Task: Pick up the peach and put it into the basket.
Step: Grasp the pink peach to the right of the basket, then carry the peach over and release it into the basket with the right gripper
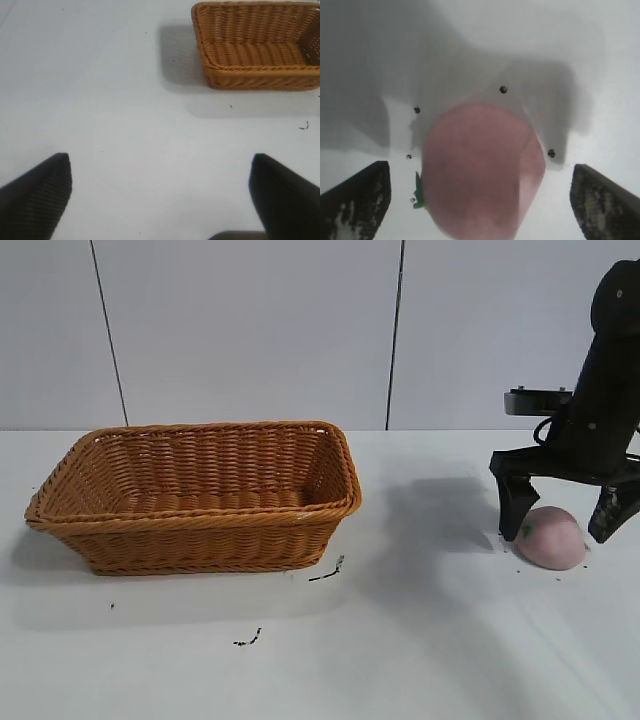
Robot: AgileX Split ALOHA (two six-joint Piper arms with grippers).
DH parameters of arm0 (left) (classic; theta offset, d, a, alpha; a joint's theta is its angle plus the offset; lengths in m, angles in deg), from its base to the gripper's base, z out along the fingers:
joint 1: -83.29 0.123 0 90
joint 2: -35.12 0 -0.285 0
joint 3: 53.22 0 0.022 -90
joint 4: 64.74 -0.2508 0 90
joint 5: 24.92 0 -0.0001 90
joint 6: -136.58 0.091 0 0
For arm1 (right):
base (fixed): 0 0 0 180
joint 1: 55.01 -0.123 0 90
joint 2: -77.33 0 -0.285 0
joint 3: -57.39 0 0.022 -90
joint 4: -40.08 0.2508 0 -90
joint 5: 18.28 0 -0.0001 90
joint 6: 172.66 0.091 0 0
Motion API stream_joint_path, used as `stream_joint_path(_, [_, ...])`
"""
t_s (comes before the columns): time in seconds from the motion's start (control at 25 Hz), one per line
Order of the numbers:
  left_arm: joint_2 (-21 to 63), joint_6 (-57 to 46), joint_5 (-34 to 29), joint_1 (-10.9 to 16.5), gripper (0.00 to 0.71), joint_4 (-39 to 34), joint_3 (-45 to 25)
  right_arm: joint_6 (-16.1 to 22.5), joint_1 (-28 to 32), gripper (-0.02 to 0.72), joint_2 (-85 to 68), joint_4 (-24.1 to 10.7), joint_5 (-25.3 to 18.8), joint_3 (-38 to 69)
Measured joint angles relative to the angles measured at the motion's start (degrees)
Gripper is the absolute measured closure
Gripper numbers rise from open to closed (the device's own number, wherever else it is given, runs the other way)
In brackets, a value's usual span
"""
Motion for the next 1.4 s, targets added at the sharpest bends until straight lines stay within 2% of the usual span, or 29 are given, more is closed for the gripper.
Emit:
stream_joint_path(0.2, [0.0,0.0,0.0,0.0,0.017,0.0,0.0,0.0,0.0,0.03,0.12,0.18,1.09,0.0])
stream_joint_path(0.28, [0.0,0.0,0.0,0.0,0.017,0.0,0.0,0.0,0.0,0.062,0.12,0.18,1.1,0.0])
stream_joint_path(0.32, [0.0,0.0,0.0,0.0,0.017,0.0,0.0,0.0,0.0,0.108,0.12,0.18,1.04,0.0])
stream_joint_path(0.4, [0.0,0.0,0.0,0.0,0.017,0.0,0.0,0.0,0.0,0.251,0.12,0.18,0.83,0.0])
stream_joint_path(0.48, [0.0,0.0,0.0,0.0,0.017,0.0,0.0,-0.06,0.0,0.47,0.12,0.18,0.32,0.0])
stream_joint_path(0.56, [0.0,0.0,0.0,0.0,0.017,0.0,0.0,-0.49,0.0,0.655,-0.08,0.18,-0.86,-0.37])
stream_joint_path(0.6, [0.0,0.0,0.0,0.0,0.017,0.0,0.0,-0.79,0.0,0.685,-0.16,0.18,-1.51,-0.83])
stream_joint_path(0.72, [0.0,0.0,0.0,0.0,0.017,0.0,0.0,-1.59,0.0,0.685,-0.26,0.11,-5.04,-3.21])
stream_joint_path(1.04, [0.0,0.0,0.0,0.0,0.017,0.0,0.0,-2.39,0.0,0.685,-6.11,-0.04,-20.09,-18.75])
stream_joint_path(1.16, [0.0,0.0,0.0,0.0,0.017,0.0,0.0,-2.05,0.0,0.685,-8.3,-0.04,-21.68,-25.39])
stream_joint_path(1.4, [0.0,0.0,0.0,0.0,0.017,0.0,0.0,0.27,-1.36,0.685,-8.32,-0.12,-21.86,-33.06])
